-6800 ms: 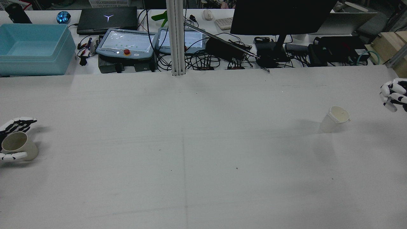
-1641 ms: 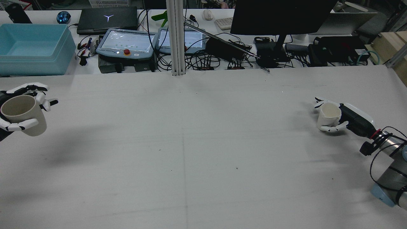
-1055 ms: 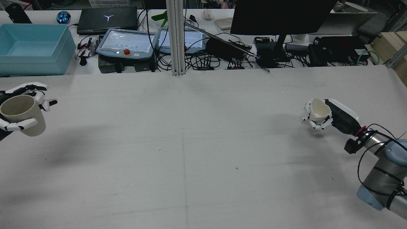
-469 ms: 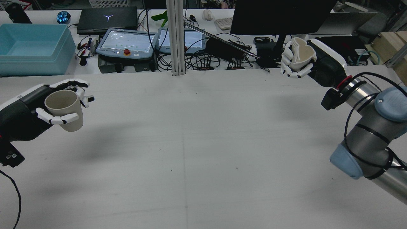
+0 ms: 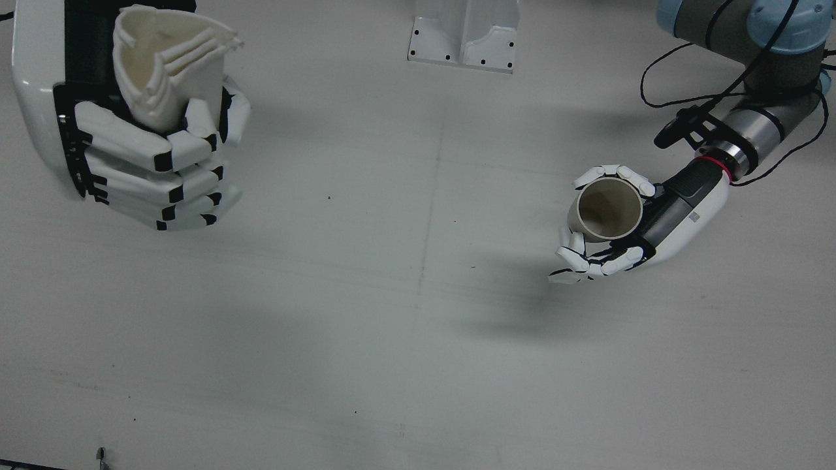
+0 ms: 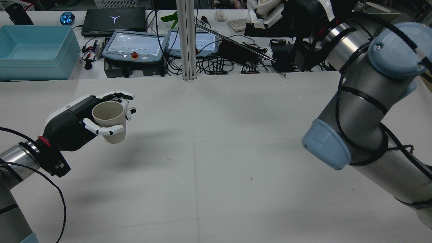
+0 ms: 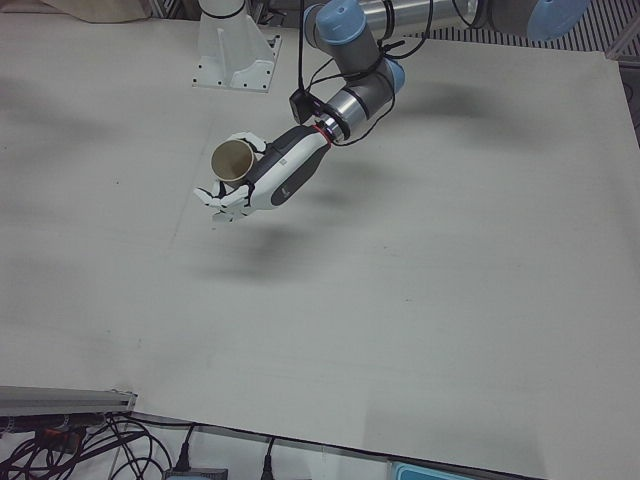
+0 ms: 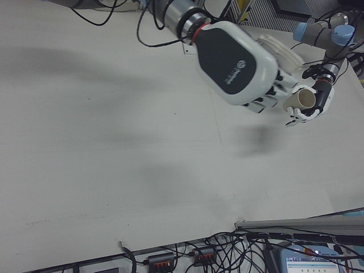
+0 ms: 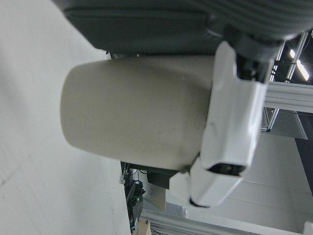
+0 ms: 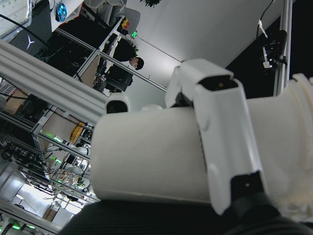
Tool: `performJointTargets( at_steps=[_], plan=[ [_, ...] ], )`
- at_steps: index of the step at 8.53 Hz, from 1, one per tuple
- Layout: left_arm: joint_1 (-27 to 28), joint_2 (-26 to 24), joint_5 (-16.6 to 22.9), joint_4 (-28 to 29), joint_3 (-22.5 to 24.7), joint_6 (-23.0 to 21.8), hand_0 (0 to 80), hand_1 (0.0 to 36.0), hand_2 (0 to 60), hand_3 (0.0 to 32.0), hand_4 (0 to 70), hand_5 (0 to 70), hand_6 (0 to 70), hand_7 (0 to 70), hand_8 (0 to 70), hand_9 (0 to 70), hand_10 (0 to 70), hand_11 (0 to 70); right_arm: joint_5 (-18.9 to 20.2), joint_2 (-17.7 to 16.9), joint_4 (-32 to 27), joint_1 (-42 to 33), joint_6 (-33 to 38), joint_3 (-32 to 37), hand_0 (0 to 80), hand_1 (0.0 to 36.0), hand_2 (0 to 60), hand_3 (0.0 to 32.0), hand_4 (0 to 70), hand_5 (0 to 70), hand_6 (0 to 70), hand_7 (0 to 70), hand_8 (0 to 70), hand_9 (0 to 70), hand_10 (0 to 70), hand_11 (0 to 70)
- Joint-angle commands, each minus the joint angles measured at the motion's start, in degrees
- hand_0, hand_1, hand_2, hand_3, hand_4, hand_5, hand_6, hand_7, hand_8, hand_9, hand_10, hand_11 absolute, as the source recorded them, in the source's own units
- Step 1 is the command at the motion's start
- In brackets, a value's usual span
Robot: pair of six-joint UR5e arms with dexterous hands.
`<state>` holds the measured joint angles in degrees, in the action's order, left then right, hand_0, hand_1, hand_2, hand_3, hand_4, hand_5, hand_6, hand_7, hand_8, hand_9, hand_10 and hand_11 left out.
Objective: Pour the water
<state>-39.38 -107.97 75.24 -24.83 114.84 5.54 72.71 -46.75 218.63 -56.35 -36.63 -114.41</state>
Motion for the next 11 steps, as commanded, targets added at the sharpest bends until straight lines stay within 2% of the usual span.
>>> performJointTargets(
  at_steps=[1, 2, 3, 4, 5, 6, 7, 8, 9, 10, 11],
  plan=[
    [5.1, -3.8, -5.5, -0.3, -2.1, -0.8, 80.0, 36.0, 60.0, 0.0, 23.7, 36.4, 35.0, 70.0, 38.1, 49.8, 10.5, 19.9, -3.1, 16.6, 4.2, 11.3, -19.4, 9.6, 80.0, 36.0, 60.0, 0.0, 70.0, 70.0, 70.0, 70.0, 59.9, 70.0, 49.5, 70.0],
    [5.1, -4.1, -5.5, -0.3, -1.9, -0.8, 80.0, 36.0, 60.0, 0.0, 24.2, 36.7, 35.0, 70.0, 38.2, 49.9, 10.4, 19.7, -7.0, 16.6, 4.2, 17.0, -25.7, 10.0, 80.0, 36.0, 60.0, 0.0, 70.0, 70.0, 70.0, 70.0, 58.9, 70.0, 49.0, 70.0],
    [5.1, -4.1, -5.5, -0.3, -1.7, -0.8, 80.0, 36.0, 60.0, 0.0, 23.9, 36.1, 34.7, 70.0, 38.1, 49.9, 10.2, 19.5, -8.0, 15.8, 4.4, 21.4, -31.7, 10.3, 80.0, 36.0, 60.0, 0.0, 70.0, 70.0, 70.0, 70.0, 57.7, 70.0, 48.0, 69.6],
    [5.1, -4.1, -5.5, -0.2, -1.5, -0.9, 80.0, 36.0, 60.0, 0.0, 24.0, 37.0, 35.0, 70.0, 38.3, 50.1, 10.2, 19.5, -9.1, 14.3, 6.4, 23.4, -34.8, 10.3, 80.0, 36.0, 60.0, 0.0, 70.0, 70.0, 70.0, 70.0, 56.2, 70.0, 47.2, 68.4],
    [5.1, -4.2, -5.7, -0.3, -1.5, -0.8, 80.0, 36.0, 60.0, 0.0, 24.1, 36.8, 35.0, 70.0, 38.3, 50.2, 10.2, 19.5, -10.4, 9.9, 6.7, 23.4, -34.9, 8.0, 80.0, 36.0, 60.0, 0.0, 70.0, 70.0, 70.0, 70.0, 55.1, 69.3, 45.4, 65.8],
    [5.0, -4.1, -5.7, -0.3, -1.5, -0.8, 80.0, 36.0, 60.0, 0.0, 24.0, 36.8, 35.1, 70.0, 38.4, 50.2, 10.3, 19.5, -10.7, 5.7, 6.6, 20.6, -34.1, 2.1, 80.0, 36.0, 60.0, 0.0, 70.0, 70.0, 70.0, 70.0, 54.2, 67.6, 45.0, 65.1],
    [4.9, -3.9, -5.8, -0.3, -1.8, -0.8, 80.0, 36.0, 60.0, 0.0, 24.0, 37.2, 35.1, 70.0, 38.5, 50.3, 10.3, 19.5, -11.4, -2.0, 4.4, 14.4, -23.2, -4.9, 80.0, 36.0, 60.0, 0.0, 70.0, 70.0, 70.0, 70.0, 53.7, 66.0, 46.2, 66.9],
    [4.9, -3.1, -5.8, 0.8, -2.3, -0.8, 80.0, 36.0, 60.0, 0.0, 23.5, 35.9, 34.4, 70.0, 38.3, 50.1, 10.5, 19.8, -12.6, -12.3, -3.6, 9.4, -1.7, -5.6, 80.0, 36.0, 60.0, 0.0, 70.0, 70.0, 70.0, 70.0, 53.9, 65.8, 51.9, 70.0],
    [4.6, -1.9, -5.7, 3.3, -2.9, -1.0, 80.0, 36.0, 60.0, 0.0, 22.9, 35.5, 33.8, 70.0, 38.3, 50.1, 10.6, 20.1, -12.8, -19.4, -8.1, 4.6, 10.2, -5.2, 80.0, 36.0, 60.0, 0.0, 70.0, 70.0, 70.0, 70.0, 55.6, 68.2, 58.4, 70.0],
    [4.5, 2.8, -5.7, 5.9, -2.3, -1.5, 80.0, 36.0, 60.0, 0.0, 24.0, 35.1, 34.5, 70.0, 39.0, 50.5, 11.1, 20.7, -12.0, -26.4, -8.6, -0.5, 19.4, -4.9, 80.0, 36.0, 60.0, 0.0, 70.0, 70.0, 70.0, 70.0, 57.8, 70.0, 61.3, 70.0],
    [3.7, 6.9, -5.7, 8.9, -2.2, -1.5, 80.0, 36.0, 60.0, 0.0, 23.8, 35.4, 34.0, 70.0, 38.6, 50.0, 11.3, 21.0, -6.1, -31.9, -13.1, -7.0, 23.0, -3.3, 80.0, 36.0, 60.0, 0.0, 70.0, 70.0, 70.0, 70.0, 59.6, 70.0, 65.4, 70.0]
  ],
)
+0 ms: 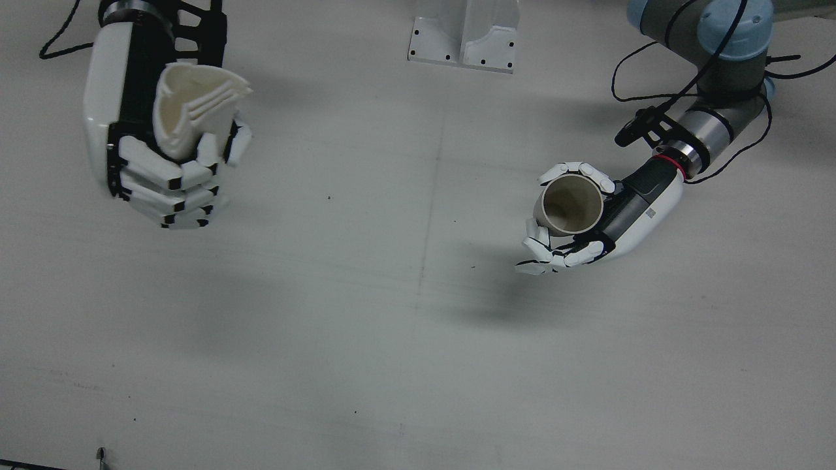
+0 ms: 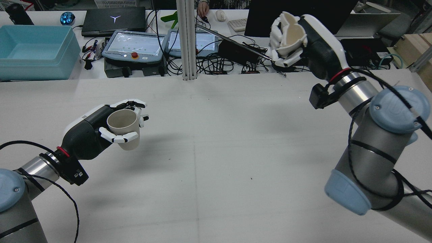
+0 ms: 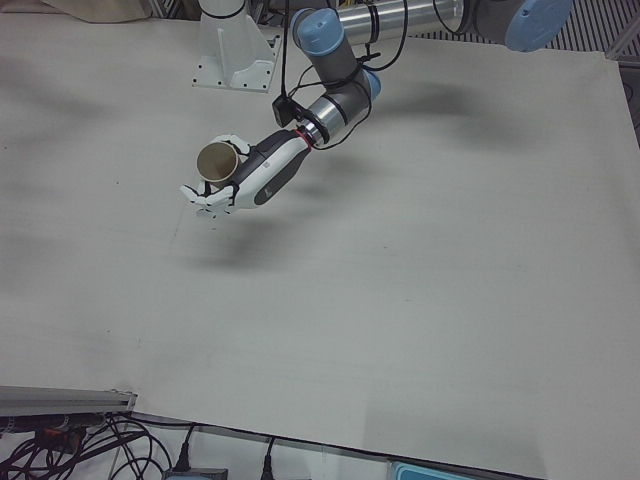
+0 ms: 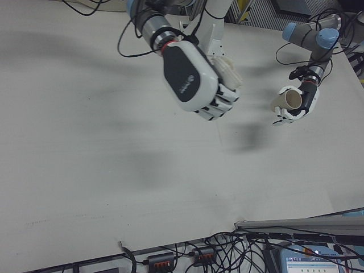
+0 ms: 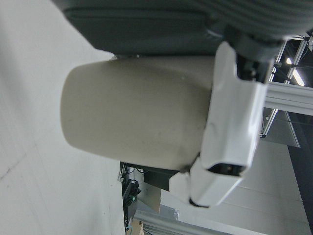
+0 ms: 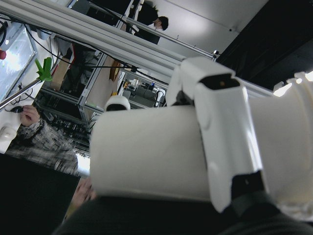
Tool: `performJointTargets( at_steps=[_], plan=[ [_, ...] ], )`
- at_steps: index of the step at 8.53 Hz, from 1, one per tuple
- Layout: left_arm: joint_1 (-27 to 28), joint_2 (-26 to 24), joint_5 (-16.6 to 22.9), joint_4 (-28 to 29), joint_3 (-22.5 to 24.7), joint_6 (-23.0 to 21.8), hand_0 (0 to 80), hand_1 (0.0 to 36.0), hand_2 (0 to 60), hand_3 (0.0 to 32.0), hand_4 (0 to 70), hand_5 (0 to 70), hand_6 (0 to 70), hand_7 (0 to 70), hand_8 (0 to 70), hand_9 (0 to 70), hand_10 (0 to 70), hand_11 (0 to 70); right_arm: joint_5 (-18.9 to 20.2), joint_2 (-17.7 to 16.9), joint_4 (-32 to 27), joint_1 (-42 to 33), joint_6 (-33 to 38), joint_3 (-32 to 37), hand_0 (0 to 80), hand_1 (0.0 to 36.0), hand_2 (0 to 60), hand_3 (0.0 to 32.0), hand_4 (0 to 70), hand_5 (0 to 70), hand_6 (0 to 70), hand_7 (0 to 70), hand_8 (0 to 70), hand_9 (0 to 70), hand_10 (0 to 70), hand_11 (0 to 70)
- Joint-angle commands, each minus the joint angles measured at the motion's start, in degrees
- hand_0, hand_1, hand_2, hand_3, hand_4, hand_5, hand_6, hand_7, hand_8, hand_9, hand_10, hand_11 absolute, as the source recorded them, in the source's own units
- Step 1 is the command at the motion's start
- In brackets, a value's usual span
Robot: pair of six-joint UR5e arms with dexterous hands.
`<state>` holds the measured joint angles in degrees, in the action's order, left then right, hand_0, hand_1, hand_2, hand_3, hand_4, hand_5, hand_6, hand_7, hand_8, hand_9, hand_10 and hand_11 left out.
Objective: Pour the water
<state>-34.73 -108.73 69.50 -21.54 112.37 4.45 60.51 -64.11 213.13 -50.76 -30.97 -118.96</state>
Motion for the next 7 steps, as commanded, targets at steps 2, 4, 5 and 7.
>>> performJointTargets(
  at_steps=[2, 4, 5, 7],
  plan=[
    [-1.2, 19.6, 0.1, 16.6, 0.0, -0.6, 80.0, 36.0, 60.0, 0.0, 21.8, 34.1, 31.3, 70.0, 36.4, 47.7, 13.0, 23.7, 18.1, -19.8, -31.8, -19.9, 22.9, 20.8, 80.0, 36.0, 60.0, 0.0, 70.0, 70.0, 70.0, 70.0, 67.1, 70.0, 70.0, 70.0],
    [-5.7, 27.1, 0.5, 22.9, -0.6, -0.8, 80.0, 36.0, 60.0, 0.0, 22.5, 35.7, 31.9, 70.0, 36.6, 47.8, 12.9, 23.4, 17.8, -21.7, -50.0, -21.6, 23.2, 42.0, 80.0, 36.0, 60.0, 0.0, 70.0, 70.0, 70.0, 70.0, 70.0, 70.0, 70.0, 70.0],
    [-5.7, 28.9, 0.5, 24.8, -0.8, -0.8, 80.0, 36.0, 60.0, 0.0, 22.6, 35.1, 32.0, 70.0, 36.5, 47.7, 12.6, 23.0, 16.6, -21.4, -53.0, -23.5, 23.2, 49.6, 80.0, 36.0, 60.0, 0.0, 70.0, 70.0, 70.0, 70.0, 70.0, 70.0, 70.0, 70.0],
    [-5.7, 29.3, 0.5, 25.3, -1.4, -0.7, 80.0, 36.0, 60.0, 0.0, 22.3, 35.0, 32.1, 70.0, 36.9, 48.2, 12.9, 23.4, 14.3, -21.8, -56.2, -27.0, 21.6, 57.6, 80.0, 36.0, 60.0, 0.0, 70.0, 70.0, 70.0, 70.0, 61.9, 70.0, 55.4, 70.0]
  ],
)
